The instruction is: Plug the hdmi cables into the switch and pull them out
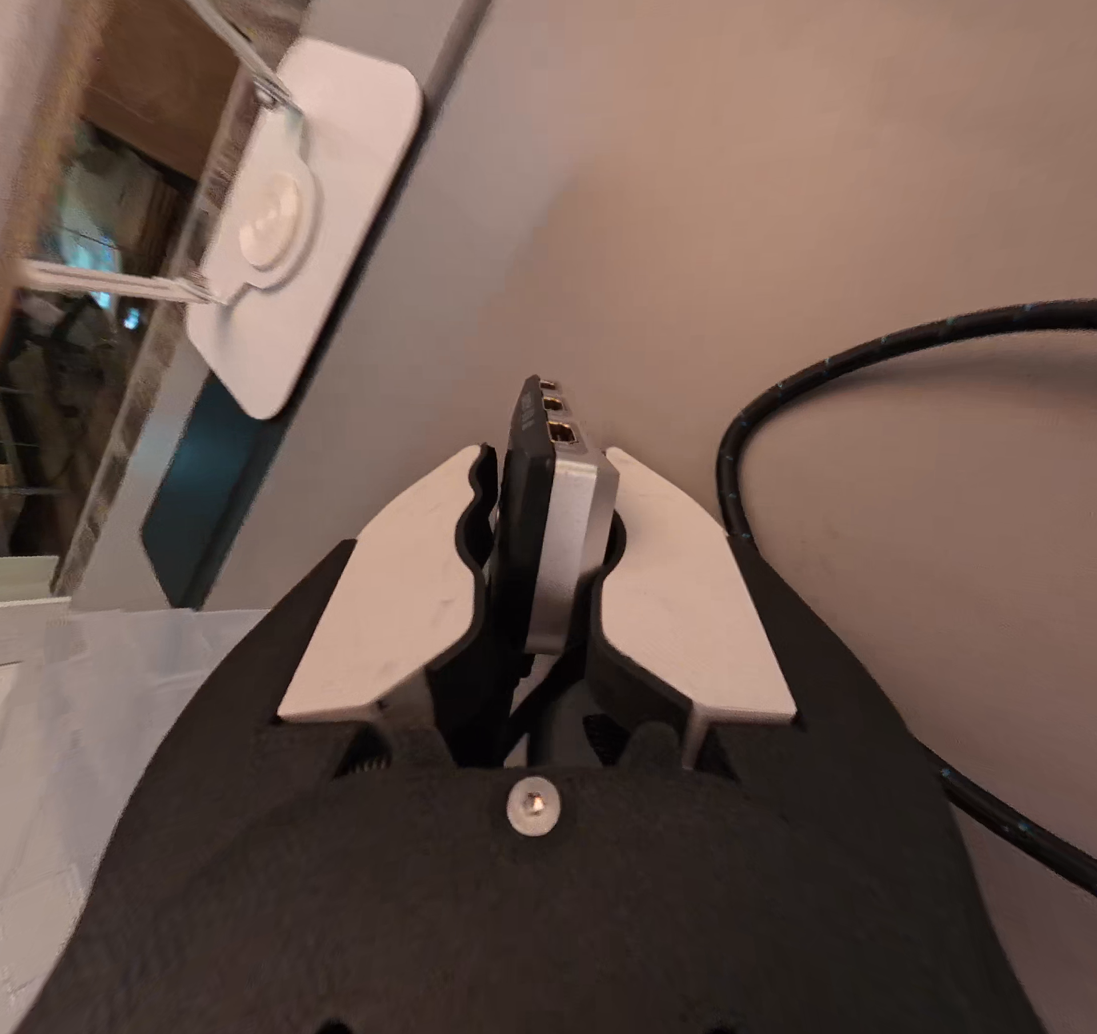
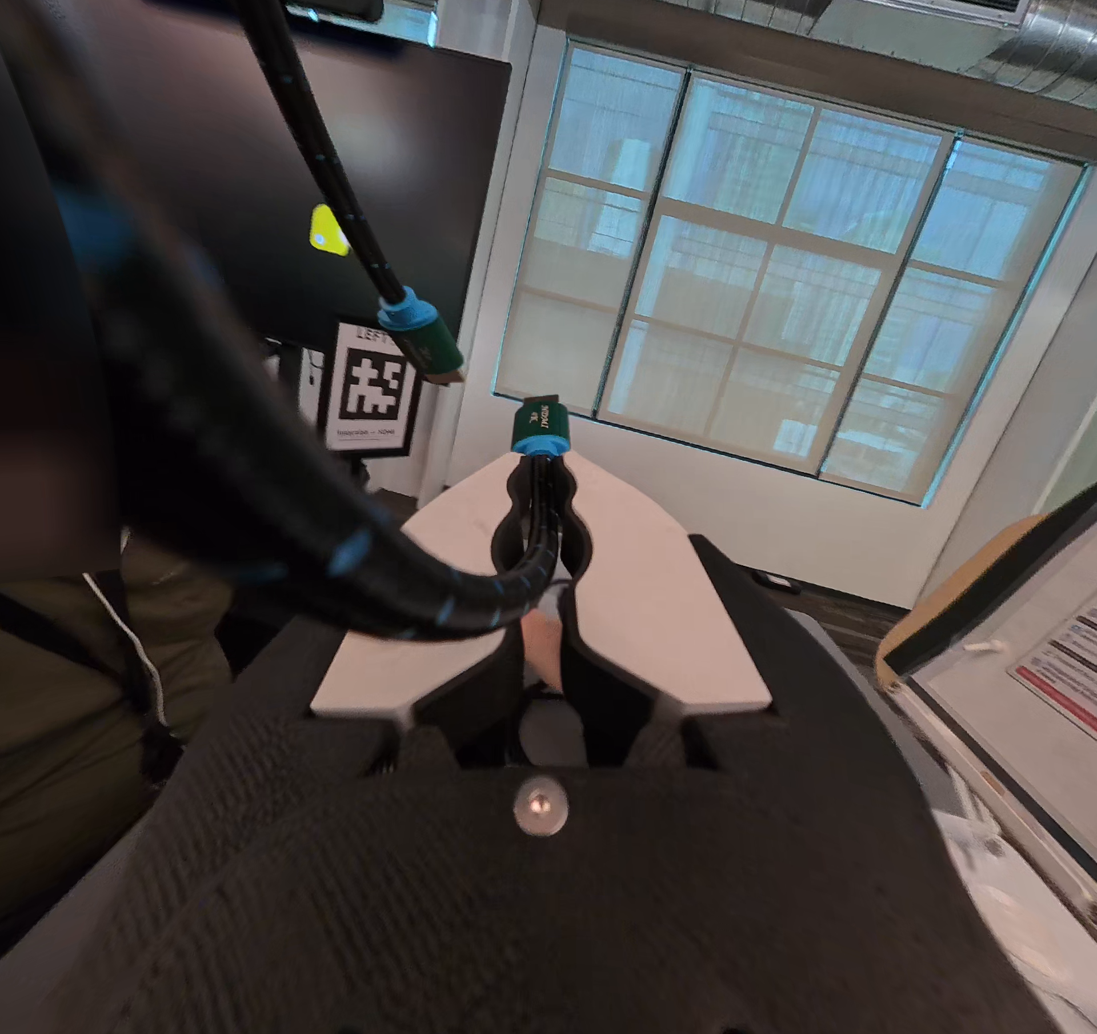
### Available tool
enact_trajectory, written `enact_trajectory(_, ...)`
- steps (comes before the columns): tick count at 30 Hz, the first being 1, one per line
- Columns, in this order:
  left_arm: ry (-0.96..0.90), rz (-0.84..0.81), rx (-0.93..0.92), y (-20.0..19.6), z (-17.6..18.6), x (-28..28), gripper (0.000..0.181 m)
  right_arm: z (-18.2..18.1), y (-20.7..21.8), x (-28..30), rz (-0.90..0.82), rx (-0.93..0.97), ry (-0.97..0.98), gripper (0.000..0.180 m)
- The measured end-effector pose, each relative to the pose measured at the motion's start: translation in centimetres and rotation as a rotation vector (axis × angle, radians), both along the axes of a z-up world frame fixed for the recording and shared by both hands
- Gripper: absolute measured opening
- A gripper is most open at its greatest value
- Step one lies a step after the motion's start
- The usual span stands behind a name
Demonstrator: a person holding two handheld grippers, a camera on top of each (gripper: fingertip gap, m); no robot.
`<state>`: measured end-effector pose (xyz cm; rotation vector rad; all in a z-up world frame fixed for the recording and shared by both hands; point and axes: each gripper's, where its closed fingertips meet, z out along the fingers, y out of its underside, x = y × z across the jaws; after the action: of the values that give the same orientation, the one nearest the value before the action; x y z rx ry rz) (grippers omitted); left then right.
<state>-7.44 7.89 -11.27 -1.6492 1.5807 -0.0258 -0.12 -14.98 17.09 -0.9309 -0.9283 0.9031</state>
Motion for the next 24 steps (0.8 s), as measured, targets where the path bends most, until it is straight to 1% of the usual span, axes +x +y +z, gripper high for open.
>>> enact_trajectory(3,-0.185,-0.028,0.075,-0.5,4.8,-0.1,0.032,-0.5,1.2,-0.1,-0.106,0.028,-0.034,0.007)
enact_trajectory(5,-0.329,-0.097,0.157,-1.6,8.8,-0.5,0.031,-0.8,2.2,-0.5,-0.170,0.031,-0.064,0.007)
enact_trajectory(9,-0.504,-0.161,0.344,-3.7,15.8,-2.6,0.031,-1.8,4.7,-2.4,-0.248,-0.049,-0.124,0.007)
enact_trajectory(10,-0.527,-0.178,0.380,-4.3,17.2,-3.0,0.031,-2.0,5.1,-3.2,-0.247,-0.074,-0.130,0.007)
enact_trajectory(13,-0.595,-0.258,0.498,-6.2,20.9,-4.0,0.031,-2.0,5.0,-6.1,-0.173,-0.086,-0.138,0.007)
enact_trajectory(15,-0.620,-0.296,0.556,-7.2,22.6,-4.5,0.031,-2.1,4.4,-7.8,-0.121,-0.060,-0.160,0.007)
enact_trajectory(19,-0.672,-0.336,0.606,-8.3,24.5,-5.3,0.031,-3.2,2.6,-10.0,-0.074,0.097,-0.274,0.007)
enact_trajectory(22,-0.668,-0.342,0.665,-8.9,24.9,-5.5,0.030,-4.1,2.6,-10.8,-0.122,0.184,-0.356,0.008)
enact_trajectory(24,-0.646,-0.356,0.724,-9.5,24.9,-5.4,0.030,-4.5,3.2,-11.3,-0.165,0.180,-0.385,0.009)
